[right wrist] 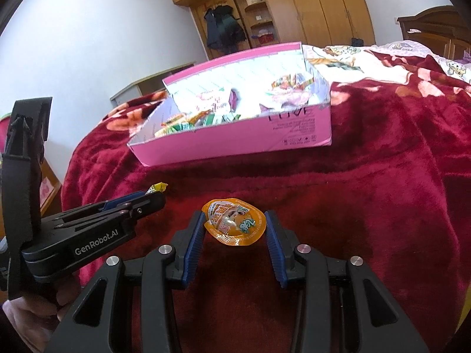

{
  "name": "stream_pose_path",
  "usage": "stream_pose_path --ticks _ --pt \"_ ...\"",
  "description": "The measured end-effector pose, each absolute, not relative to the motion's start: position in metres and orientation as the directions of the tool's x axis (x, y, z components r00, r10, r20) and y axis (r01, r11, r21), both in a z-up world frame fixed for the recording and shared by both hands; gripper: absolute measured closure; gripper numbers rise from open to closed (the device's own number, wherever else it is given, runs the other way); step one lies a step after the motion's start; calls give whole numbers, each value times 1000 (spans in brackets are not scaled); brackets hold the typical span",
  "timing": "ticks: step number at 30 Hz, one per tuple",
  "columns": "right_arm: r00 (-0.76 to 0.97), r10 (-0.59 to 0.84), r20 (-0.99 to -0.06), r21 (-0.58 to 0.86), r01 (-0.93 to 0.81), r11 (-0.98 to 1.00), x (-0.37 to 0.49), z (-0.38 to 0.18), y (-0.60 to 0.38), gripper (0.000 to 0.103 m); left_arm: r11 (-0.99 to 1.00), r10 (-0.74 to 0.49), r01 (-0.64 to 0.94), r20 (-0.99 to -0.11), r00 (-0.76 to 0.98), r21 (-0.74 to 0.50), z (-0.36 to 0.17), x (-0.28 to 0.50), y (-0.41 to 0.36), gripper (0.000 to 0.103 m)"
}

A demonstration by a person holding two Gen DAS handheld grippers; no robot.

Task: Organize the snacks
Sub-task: 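Carry the candy packet with the left gripper while the right gripper carries the jelly cup to the box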

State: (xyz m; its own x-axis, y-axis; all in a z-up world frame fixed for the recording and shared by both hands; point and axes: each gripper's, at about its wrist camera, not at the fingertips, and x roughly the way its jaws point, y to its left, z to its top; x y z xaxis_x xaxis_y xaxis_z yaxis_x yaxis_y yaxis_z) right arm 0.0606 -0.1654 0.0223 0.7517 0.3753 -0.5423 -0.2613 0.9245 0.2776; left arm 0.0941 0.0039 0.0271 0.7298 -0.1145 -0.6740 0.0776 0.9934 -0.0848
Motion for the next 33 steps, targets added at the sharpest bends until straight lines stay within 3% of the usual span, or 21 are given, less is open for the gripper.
stream_pose_path --ticks 33 --pt "784 395 -478 244 -313 918 94 82 -166 61 994 -108 88 -593 798 -63 92 139 3 76"
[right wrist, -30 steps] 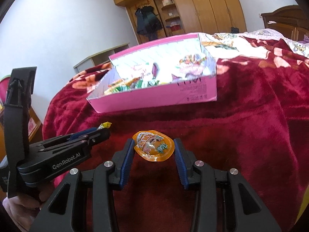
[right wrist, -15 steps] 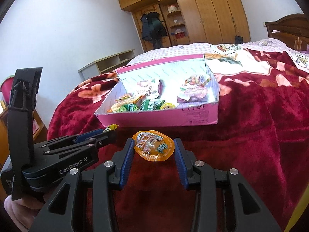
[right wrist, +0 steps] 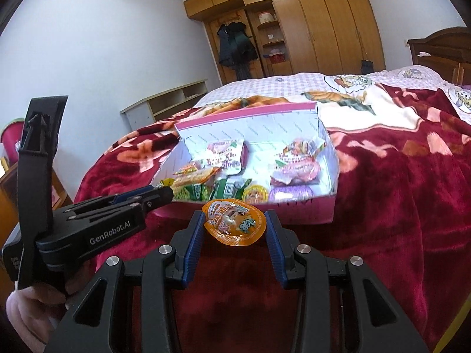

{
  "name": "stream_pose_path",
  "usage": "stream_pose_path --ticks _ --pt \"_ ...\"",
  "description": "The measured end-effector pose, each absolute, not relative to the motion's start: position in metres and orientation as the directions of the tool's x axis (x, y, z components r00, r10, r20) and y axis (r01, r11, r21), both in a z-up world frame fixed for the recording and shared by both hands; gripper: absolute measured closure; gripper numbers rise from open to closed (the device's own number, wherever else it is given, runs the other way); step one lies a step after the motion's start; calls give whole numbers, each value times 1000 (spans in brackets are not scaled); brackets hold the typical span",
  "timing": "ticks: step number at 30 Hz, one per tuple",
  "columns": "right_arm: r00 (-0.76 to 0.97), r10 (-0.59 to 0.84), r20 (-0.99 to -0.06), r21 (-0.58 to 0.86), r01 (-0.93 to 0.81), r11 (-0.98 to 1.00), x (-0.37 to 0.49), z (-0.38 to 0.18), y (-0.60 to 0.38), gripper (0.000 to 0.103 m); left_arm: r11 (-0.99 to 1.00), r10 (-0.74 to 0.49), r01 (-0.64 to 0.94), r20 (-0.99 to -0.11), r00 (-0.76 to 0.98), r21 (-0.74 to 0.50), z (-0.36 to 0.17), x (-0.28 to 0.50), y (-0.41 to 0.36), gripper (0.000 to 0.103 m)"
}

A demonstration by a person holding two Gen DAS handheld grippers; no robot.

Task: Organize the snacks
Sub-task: 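Carry the candy packet with the left gripper while the right gripper carries the jelly cup to the box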

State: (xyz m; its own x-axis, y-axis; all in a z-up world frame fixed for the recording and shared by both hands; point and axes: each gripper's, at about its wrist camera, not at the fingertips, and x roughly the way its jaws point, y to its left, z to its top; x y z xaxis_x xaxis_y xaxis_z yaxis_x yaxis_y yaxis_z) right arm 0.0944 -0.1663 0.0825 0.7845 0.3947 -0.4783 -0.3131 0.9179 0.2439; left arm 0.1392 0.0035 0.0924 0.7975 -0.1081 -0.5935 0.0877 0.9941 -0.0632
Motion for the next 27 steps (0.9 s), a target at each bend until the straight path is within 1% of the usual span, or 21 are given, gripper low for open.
stream_pose_path --ticks 16,27 --pt "792 390 -470 221 -322 921 141 100 -165 61 997 -79 75 -558 826 -29 110 189 -1 76" --pt "796 366 -482 190 -313 930 175 101 -164 61 999 -51 50 -561 826 -18 105 226 -4 76"
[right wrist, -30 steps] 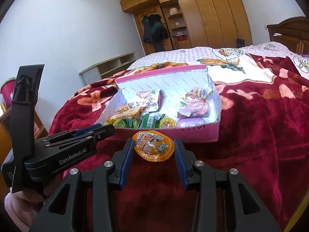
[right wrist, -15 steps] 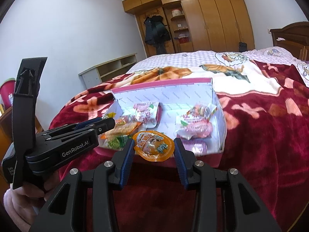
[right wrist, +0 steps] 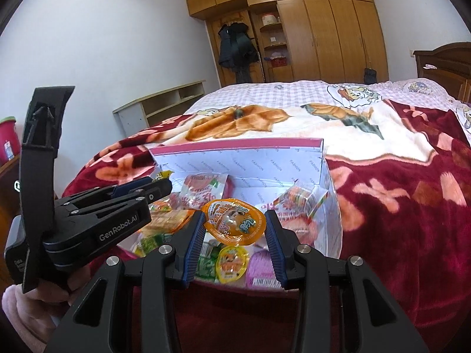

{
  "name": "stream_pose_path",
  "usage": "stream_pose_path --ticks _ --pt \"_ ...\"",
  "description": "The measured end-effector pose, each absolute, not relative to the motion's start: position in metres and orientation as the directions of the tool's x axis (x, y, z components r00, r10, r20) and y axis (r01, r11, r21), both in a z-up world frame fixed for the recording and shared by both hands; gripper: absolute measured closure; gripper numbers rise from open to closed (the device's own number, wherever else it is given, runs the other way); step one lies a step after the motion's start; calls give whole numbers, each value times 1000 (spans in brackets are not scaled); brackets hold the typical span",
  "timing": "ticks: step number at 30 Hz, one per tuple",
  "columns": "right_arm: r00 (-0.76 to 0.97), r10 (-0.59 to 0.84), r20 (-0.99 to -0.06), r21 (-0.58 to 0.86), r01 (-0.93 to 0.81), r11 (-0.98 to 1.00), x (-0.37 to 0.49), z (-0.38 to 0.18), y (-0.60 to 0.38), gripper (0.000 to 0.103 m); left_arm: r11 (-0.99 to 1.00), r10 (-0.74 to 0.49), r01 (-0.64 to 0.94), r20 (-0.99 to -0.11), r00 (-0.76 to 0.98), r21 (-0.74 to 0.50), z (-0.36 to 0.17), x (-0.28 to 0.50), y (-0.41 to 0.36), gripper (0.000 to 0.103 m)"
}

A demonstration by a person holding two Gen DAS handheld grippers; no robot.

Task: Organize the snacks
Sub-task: 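Carry the candy packet with the left gripper while the right gripper carries the jelly cup to the box, then open both grippers to drop the candy packet and jelly cup in the box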

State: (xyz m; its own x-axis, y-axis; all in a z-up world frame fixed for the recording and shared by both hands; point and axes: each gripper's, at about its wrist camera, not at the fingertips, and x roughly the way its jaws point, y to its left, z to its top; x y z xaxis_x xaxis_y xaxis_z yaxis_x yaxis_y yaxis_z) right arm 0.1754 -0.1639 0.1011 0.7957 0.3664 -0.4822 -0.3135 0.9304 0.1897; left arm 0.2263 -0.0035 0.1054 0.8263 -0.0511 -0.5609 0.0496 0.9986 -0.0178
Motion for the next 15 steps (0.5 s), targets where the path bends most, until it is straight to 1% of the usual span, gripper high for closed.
stream_pose_path --ticks 7,15 --pt "794 345 -500 175 -297 939 202 95 -159 61 999 -40 24 -561 827 -37 96 249 0 76" --pt "786 323 -527 184 -266 946 227 85 -159 61 1000 -18 6 -572 820 -22 84 266 2 76"
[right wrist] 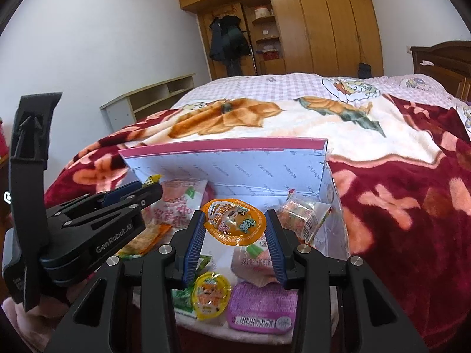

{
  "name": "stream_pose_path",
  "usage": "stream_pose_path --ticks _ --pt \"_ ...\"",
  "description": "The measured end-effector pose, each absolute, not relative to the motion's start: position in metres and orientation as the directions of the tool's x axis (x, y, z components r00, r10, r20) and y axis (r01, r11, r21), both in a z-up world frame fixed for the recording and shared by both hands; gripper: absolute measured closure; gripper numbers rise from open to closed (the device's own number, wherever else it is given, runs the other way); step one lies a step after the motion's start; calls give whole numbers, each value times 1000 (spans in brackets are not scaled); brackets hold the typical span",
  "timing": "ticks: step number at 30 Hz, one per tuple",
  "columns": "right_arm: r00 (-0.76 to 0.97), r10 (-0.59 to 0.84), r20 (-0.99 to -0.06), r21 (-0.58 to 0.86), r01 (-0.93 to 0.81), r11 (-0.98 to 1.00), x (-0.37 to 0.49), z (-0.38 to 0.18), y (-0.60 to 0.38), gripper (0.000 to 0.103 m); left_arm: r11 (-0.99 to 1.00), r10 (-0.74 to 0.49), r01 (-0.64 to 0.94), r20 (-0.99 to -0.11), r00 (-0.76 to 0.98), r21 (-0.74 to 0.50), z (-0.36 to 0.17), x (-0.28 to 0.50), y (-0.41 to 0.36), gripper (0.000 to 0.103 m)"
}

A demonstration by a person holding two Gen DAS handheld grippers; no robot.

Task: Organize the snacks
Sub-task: 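Open both grippers to drop the candy packet and jelly cup in the box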

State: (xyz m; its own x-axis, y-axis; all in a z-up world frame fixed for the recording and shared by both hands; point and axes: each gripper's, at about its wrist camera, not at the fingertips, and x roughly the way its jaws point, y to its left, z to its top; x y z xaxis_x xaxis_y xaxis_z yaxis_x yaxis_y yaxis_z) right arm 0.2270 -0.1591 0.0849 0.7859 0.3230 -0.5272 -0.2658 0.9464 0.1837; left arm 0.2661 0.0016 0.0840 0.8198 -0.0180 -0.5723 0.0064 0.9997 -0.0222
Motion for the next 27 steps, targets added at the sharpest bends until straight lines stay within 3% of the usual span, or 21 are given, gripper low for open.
stream_pose_path --ticks 24,27 --pt "754 307 -580 200 -234 952 252 66 -160 61 1000 -2 -5 -602 799 -10 67 284 3 74" --pt "754 307 -581 206 -229 952 252 66 -159 61 1000 -5 -3 -603 798 -11 67 285 4 67"
